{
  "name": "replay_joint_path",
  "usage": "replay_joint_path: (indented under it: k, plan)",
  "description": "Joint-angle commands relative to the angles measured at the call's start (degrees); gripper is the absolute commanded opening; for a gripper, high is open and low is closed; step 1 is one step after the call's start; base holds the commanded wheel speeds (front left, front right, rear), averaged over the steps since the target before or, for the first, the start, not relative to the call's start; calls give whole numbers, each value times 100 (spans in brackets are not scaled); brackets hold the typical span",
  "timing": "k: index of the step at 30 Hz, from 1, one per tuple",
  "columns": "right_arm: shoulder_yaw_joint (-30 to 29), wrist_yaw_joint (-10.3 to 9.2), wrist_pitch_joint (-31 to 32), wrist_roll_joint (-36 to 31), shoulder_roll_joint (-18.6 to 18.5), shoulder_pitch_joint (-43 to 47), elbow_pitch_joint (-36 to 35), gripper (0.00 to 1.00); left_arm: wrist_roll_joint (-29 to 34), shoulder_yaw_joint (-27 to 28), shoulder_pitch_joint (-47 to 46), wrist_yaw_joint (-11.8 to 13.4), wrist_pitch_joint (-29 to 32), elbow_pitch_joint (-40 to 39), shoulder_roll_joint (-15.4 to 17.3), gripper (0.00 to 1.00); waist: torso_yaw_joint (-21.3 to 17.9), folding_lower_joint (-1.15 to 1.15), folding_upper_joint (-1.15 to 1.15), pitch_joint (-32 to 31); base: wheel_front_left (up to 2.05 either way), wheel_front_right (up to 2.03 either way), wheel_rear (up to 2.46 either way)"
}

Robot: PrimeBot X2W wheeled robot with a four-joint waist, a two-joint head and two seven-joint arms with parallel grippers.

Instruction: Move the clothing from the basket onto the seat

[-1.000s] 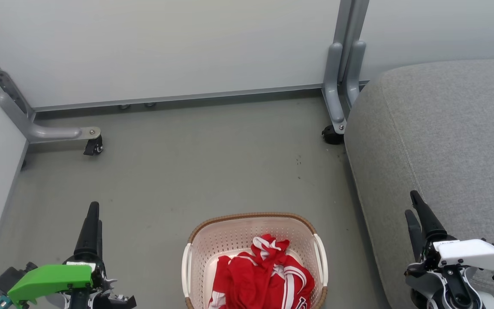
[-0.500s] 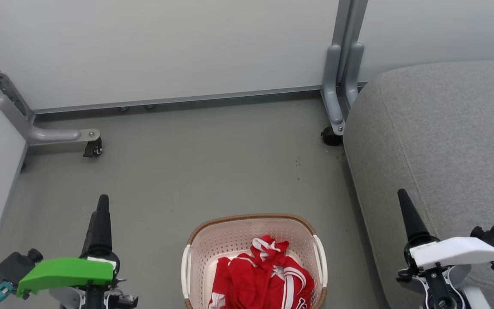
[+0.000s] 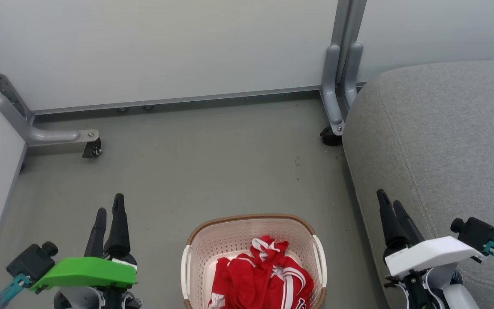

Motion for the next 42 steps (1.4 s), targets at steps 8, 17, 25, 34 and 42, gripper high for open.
replay_joint_path:
  k: [8,17,25,34,42]
  plan:
    - [199,3,-200,-833,-33,43,-162,100,758,-144,50,104,-194,-210,37,100,-6,0,0,-14,0,0,0]
    - [328,3,-352,-1466,-37,114,-211,100,1386,-274,111,154,-344,-293,42,100,-15,0,0,-50,0,0,0]
    - [373,3,-480,-1921,-40,146,-227,100,1945,-377,179,201,-476,-339,45,100,-48,0,0,-87,0,0,0]
    - [395,4,-629,-2341,-44,184,-198,100,2425,-496,271,176,-624,-272,47,100,-68,0,0,-108,0,0,0]
    - [413,4,-740,-2666,-47,258,-205,100,2812,-564,322,164,-736,-231,50,100,-65,0,0,-131,0,0,0]
